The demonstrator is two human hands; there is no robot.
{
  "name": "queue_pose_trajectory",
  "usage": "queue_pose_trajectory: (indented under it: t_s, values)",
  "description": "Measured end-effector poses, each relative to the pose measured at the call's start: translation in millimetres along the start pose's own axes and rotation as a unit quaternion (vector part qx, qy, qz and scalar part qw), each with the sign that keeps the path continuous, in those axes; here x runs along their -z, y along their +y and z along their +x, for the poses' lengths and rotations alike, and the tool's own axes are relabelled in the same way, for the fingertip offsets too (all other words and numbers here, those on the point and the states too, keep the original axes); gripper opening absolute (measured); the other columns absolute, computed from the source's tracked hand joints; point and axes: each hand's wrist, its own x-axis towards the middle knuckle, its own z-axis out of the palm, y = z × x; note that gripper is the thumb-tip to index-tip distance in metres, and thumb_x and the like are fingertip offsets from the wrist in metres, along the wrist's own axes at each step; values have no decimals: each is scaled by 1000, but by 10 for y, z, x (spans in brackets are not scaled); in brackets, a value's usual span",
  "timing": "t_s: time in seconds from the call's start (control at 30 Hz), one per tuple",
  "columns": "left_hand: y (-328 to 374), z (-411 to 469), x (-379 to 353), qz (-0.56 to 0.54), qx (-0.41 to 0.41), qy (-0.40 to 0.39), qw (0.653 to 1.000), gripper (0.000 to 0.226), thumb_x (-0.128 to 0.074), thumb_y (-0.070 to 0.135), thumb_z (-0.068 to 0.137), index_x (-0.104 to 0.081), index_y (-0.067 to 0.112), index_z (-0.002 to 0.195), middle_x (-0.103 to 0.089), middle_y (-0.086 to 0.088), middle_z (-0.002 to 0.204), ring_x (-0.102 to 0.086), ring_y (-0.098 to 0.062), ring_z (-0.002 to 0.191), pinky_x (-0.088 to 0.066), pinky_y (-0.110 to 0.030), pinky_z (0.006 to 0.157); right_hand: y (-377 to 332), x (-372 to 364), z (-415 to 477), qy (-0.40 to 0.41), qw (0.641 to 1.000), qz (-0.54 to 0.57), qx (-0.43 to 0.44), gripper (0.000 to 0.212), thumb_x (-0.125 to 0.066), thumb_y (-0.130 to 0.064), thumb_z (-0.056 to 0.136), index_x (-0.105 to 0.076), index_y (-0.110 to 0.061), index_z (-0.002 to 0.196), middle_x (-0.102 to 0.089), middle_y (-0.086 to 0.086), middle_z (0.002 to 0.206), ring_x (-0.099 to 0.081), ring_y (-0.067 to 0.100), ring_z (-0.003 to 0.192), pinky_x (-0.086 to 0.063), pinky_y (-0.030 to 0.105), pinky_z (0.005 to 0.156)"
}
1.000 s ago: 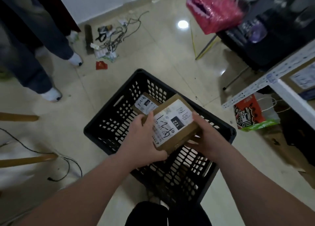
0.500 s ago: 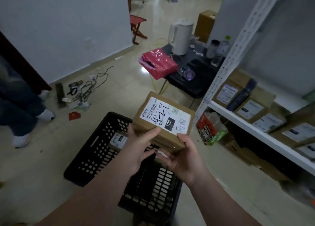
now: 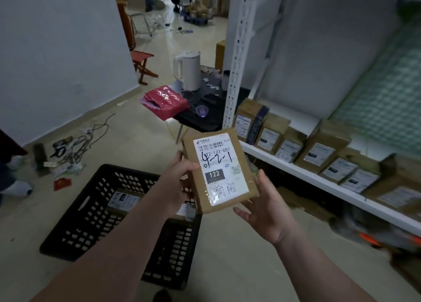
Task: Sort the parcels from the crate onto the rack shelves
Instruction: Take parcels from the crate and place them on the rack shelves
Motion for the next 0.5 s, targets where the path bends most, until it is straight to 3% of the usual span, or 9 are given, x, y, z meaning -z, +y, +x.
queue_pose_trajectory:
  t_s: [0.13, 0.2, 0.3, 0.43, 0.5]
  values:
    - [-60, -253, -474, 19, 4, -24, 1000, 37, -45, 16, 88, -59, 31, 119, -68, -3, 101, -62, -28, 94, -50, -41, 77, -92, 242, -387, -37, 998, -55, 12, 54, -60, -55, 72, -65, -30, 119, -71, 0, 115, -59, 20, 113, -37, 44, 108]
    - [-88, -363, -619, 24, -1, -31, 999, 36, -46, 18, 89, -60, 30, 120, -70, 3, 92, -62, -26, 93, -51, -41, 79, -110, 329, -545, -39, 996, -79, 16, 53, -61, -54, 71, -64, -31, 119, -72, -3, 111, -60, 18, 108, -39, 42, 106]
    - [-84, -539, -798, 29, -8, -39, 999, 37, -55, 26, 87, -60, 30, 123, -69, 0, 113, -62, -24, 107, -47, -45, 95, -158, 434, -778, -34, 995, -89, 32, 58, -63, -51, 71, -61, -28, 125, -71, -1, 113, -61, 17, 105, -43, 41, 101]
    - [49, -694, -1081, 63, -40, -103, 992, 66, -68, 49, 70, -49, 41, 133, -66, 9, 120, -58, -17, 115, -43, -43, 99, -342, 483, -1111, -3, 995, -53, 82, 48, -63, -50, 75, -65, -29, 118, -72, 0, 114, -63, 19, 108, -48, 43, 97]
    - [196, -734, -1292, 90, -58, -148, 983, 70, -71, 52, 67, -46, 47, 133, -65, 11, 121, -57, -16, 118, -42, -43, 101, -509, 488, -1289, 10, 992, -26, 121, 47, -61, -52, 75, -67, -29, 115, -73, 1, 113, -63, 21, 109, -48, 43, 95]
